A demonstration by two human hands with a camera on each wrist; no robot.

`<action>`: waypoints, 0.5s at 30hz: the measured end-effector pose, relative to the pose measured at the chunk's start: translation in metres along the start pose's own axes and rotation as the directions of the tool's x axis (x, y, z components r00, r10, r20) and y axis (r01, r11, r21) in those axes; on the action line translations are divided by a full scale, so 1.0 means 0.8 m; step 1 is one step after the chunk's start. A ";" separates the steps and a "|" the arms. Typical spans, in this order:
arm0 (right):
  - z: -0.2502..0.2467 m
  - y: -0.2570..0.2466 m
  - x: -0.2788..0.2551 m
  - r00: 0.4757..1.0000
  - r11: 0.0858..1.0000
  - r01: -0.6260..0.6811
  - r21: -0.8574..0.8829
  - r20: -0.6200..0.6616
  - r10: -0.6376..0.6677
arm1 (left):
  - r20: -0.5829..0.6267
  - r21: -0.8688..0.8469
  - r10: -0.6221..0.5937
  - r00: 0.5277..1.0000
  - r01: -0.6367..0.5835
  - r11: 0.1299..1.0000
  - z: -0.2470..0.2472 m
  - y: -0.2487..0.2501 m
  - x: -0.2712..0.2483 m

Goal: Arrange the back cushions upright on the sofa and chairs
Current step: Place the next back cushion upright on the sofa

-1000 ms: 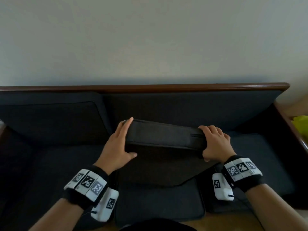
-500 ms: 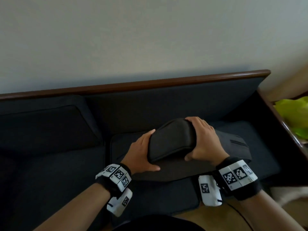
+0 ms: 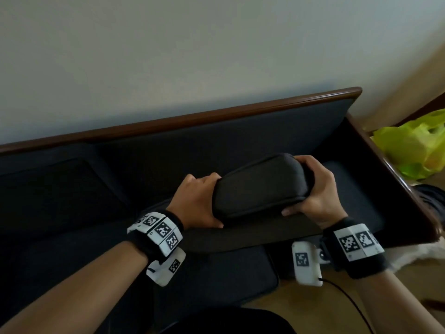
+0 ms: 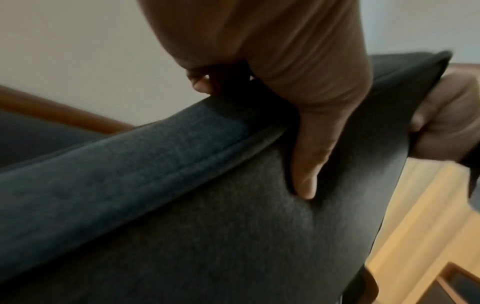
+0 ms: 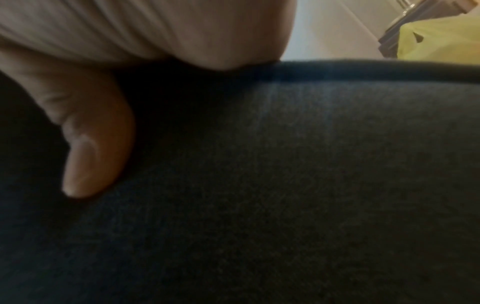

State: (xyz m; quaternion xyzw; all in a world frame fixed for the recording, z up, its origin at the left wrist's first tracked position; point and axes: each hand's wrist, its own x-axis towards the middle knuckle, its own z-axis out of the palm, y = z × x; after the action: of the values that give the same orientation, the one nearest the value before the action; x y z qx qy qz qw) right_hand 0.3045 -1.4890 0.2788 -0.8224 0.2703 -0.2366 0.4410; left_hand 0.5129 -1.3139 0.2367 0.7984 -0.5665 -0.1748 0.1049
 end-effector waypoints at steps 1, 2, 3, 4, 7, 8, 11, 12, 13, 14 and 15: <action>-0.001 0.002 -0.003 1.000 0.999 0.005 0.052 0.002 -0.005 | -0.008 0.032 0.001 1.000 -0.001 0.999 -0.009 0.001 -0.003; 0.001 0.005 -0.007 1.000 0.995 0.002 0.095 0.012 -0.003 | -0.003 0.071 -0.006 1.000 0.006 0.997 -0.016 0.001 -0.008; 0.007 0.012 -0.012 1.000 0.991 -0.015 0.131 0.021 0.012 | 0.006 0.107 -0.023 1.000 0.022 0.994 -0.020 0.001 -0.013; 0.015 0.020 -0.017 0.999 0.986 -0.041 0.164 0.033 0.036 | 0.009 0.130 -0.045 0.999 0.044 0.991 -0.021 -0.001 -0.018; 0.053 0.052 -0.030 0.973 0.943 -0.229 0.240 0.080 0.216 | 0.022 0.151 -0.140 0.990 0.135 0.979 0.002 -0.012 -0.030; 0.068 0.063 -0.034 0.944 0.916 -0.328 0.230 0.111 0.310 | 0.034 0.164 -0.173 0.984 0.166 0.973 0.017 -0.018 -0.033; 0.116 0.094 -0.046 0.824 0.844 -0.534 0.056 0.261 0.503 | 0.134 0.220 -0.275 0.952 0.242 0.945 0.068 -0.039 -0.045; 0.130 0.100 -0.051 0.790 0.823 -0.566 0.045 0.313 0.527 | 0.163 0.227 -0.303 0.939 0.263 0.938 0.084 -0.044 -0.049; 0.141 0.103 -0.055 0.764 0.804 -0.593 0.044 0.346 0.545 | 0.173 0.220 -0.325 0.930 0.285 0.933 0.097 -0.048 -0.053; 0.150 0.105 -0.058 0.751 0.792 -0.610 0.038 0.348 0.561 | 0.164 0.206 -0.343 0.925 0.308 0.929 0.108 -0.050 -0.055; 0.157 0.106 -0.059 0.744 0.780 -0.625 0.027 0.323 0.585 | 0.143 0.197 -0.353 0.924 0.323 0.926 0.114 -0.051 -0.055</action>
State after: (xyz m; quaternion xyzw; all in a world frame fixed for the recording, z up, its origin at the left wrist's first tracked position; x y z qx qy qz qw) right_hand 0.3282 -1.4228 0.1365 -0.6843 0.4368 0.0284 0.5832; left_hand 0.4987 -1.2561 0.1450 0.8718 -0.4396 -0.2114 -0.0459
